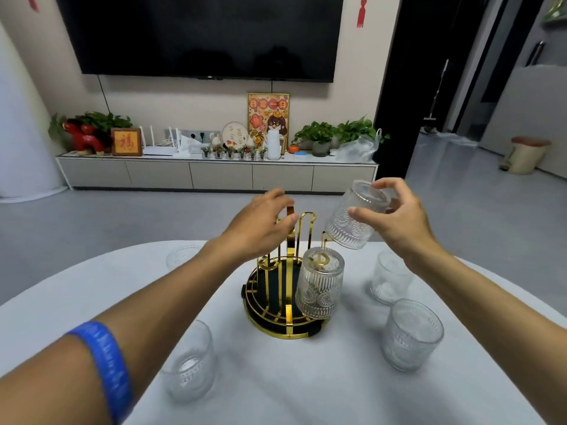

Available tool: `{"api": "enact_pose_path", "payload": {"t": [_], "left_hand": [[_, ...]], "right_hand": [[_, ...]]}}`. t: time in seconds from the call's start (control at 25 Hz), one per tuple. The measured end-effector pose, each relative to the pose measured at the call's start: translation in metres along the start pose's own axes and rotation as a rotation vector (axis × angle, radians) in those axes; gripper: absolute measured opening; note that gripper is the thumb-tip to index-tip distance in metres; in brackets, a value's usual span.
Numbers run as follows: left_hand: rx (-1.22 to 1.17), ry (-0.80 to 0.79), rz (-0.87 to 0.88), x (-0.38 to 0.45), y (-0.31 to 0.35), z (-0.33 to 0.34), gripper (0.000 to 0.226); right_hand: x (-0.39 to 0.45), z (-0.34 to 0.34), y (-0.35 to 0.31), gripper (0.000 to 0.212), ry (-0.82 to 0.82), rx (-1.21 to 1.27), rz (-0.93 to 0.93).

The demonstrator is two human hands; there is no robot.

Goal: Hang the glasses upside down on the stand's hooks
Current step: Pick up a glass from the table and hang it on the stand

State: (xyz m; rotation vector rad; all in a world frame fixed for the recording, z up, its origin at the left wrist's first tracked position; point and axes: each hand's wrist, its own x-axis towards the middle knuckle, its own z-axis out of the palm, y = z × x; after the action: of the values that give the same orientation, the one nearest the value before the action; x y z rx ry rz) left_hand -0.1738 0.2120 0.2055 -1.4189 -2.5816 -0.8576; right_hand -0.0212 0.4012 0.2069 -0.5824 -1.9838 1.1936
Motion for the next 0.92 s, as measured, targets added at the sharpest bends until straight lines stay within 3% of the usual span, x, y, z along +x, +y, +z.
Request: {"api": "enact_pose_path", "payload": {"t": [0.16, 0.48, 0.68, 0.8, 0.92], "left_hand": [[-0.298, 0.004, -0.046, -0.001, -0.016, 0.009, 0.046], [-0.316, -0.007, -0.044, -0.002, -0.019, 0.005, 0.047], [-0.286, 0.013, -0.057, -0.004, -0.016, 0.008, 0.048], [-0.299, 0.003, -0.088, -0.008, -0.011, 0.014, 0.049], [-0.346, 0.02, -0.104, -0.02, -0.001, 0.017, 0.049]], "right_hand": [[0.007, 0.013, 0.03, 0.06, -0.153, -0.024, 0.01], [0.004, 0.029, 0.062, 0.064, -0.366, -0.197, -0.072], [0.001, 0.03, 0.069, 0.064, -0.391, -0.216, -0.096], [-0.008, 0.025, 0.069, 0.077, -0.408, -0.214, -0.053], [-0.039, 0.005, 0.067, 0.07, -0.254, -0.211, -0.011]]}}
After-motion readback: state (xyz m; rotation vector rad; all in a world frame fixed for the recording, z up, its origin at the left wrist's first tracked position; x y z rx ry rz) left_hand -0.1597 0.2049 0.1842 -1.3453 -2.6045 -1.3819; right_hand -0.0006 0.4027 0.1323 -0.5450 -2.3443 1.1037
